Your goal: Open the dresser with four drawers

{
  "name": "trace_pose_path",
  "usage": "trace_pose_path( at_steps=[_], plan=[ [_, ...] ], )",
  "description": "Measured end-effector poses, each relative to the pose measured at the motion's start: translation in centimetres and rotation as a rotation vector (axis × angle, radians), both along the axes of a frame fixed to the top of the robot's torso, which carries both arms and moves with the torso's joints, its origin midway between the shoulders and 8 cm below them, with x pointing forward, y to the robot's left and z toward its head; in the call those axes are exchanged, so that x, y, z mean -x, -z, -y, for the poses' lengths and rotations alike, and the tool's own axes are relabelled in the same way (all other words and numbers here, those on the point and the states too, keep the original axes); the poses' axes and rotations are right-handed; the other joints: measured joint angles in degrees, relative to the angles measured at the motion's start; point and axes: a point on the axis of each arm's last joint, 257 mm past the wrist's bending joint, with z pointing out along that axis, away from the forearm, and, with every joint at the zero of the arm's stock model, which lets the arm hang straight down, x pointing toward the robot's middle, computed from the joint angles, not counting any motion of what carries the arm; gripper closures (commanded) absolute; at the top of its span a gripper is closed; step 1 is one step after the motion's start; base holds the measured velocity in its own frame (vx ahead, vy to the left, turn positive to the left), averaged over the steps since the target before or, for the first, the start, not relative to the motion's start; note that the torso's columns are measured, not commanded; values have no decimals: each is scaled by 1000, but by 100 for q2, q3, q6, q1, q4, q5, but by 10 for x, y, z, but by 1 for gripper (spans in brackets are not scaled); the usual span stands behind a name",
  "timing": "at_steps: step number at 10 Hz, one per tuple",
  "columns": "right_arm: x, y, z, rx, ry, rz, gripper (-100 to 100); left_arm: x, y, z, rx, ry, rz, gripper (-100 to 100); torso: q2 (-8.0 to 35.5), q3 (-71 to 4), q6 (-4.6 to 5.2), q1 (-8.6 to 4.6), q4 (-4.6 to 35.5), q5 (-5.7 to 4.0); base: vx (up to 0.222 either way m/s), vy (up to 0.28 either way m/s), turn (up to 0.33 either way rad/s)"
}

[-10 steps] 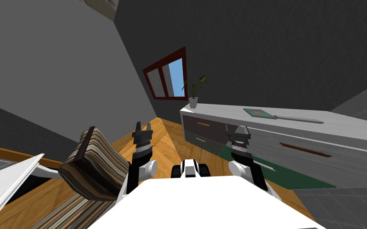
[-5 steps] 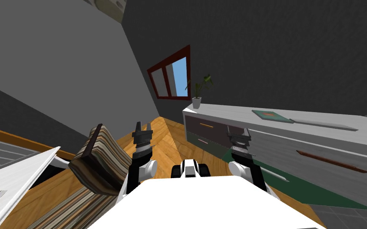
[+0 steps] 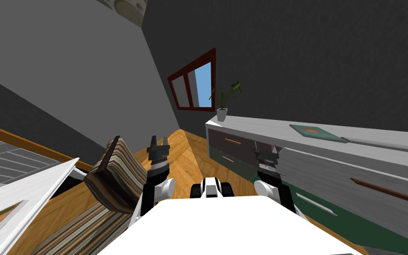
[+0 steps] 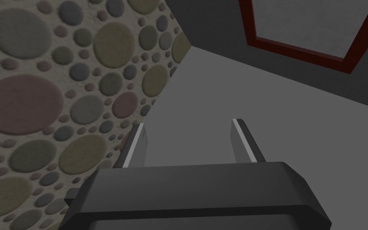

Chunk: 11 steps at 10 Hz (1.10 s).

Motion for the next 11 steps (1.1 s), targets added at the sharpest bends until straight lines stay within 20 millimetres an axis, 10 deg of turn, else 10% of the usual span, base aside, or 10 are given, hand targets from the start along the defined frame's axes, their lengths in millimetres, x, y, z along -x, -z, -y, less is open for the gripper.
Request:
trace_pose_path(
  at_steps=[11],
  plan=[
    [11, 46, 31, -333, -56, 90, -100, 0, 0, 0, 0, 0, 0, 0, 5, 3, 0, 1, 1, 0, 37, 0, 115]
  ],
)
